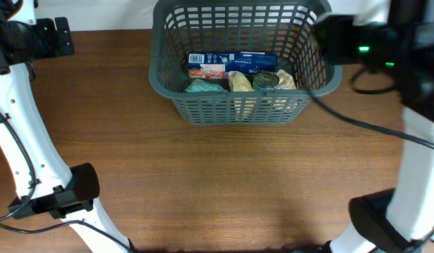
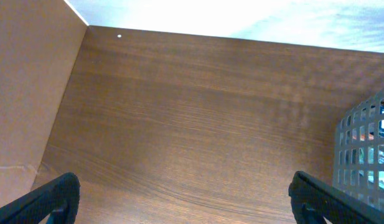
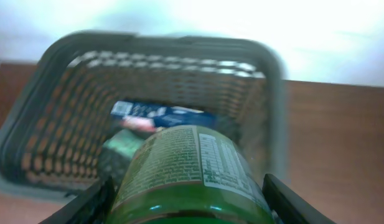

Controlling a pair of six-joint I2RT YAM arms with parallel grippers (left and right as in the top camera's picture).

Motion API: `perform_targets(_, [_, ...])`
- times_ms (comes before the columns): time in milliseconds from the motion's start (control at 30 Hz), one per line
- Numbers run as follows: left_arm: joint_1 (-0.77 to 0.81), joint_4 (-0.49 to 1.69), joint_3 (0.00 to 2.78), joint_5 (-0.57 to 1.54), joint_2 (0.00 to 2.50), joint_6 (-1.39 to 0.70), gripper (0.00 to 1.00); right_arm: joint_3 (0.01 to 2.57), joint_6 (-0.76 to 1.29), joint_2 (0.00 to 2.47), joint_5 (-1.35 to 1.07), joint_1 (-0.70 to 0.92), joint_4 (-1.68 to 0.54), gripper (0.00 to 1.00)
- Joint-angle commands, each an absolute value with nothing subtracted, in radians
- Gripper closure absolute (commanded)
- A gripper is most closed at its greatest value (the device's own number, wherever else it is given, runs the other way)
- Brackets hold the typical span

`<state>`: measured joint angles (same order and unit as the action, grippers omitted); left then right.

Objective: Pack container
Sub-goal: 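Lift the jar and carry it over the basket with the right gripper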

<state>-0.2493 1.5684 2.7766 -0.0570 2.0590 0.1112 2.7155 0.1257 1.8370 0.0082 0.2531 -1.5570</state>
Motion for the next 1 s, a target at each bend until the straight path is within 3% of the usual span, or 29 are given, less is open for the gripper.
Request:
perform_targets(0, [-0.252,1.570,2.771,-0.057,2.052,0.105,0.01,2.683,0.082,1.935,0.011,0.340,-1.528,0.96])
perform_targets(367, [-0.252,1.570,2.771,-0.057,2.052,0.105,0.01,2.635,0.086,2.329,0.000,0.399,-1.483,0.96])
perform_targets(633, [-0.252,1.570,2.771,-0.057,2.052,0.105,0.01,2.635,0.085,2.464,0.003,0.396,-1.421,0.95])
perform_targets(667, [-0.252,1.570,2.771,-0.057,2.052,0.105,0.01,2.635,0.085,2.464,0.007,0.396,-1.406,0.89])
perform_targets(700, [-0.252,1.570,2.771,-0.057,2.052,0.105,0.01,2.635,0.085,2.464,0.007,0.396,-1.400,0.70])
perform_targets(733, [-0.252,1.570,2.771,-0.057,2.052,0.105,0.01,2.635,0.085,2.464,0.007,0.396,-1.401,0.38])
perform_targets(767, [-0.252,1.570,2.770,-0.057,2.052,0.105,0.01,2.635,0.085,2.464,0.008,0.396,-1.412,0.30])
perform_targets(867, [-0.252,1.570,2.771,-0.057,2.052,0.105,0.01,2.646,0.063,2.447,0.008,0.394,-1.434,0.24])
perform_targets(967, [-0.252,1.570,2.771,-0.057,2.052,0.105,0.01,2.703,0.004,2.381,0.022,0.392,-1.440,0.07])
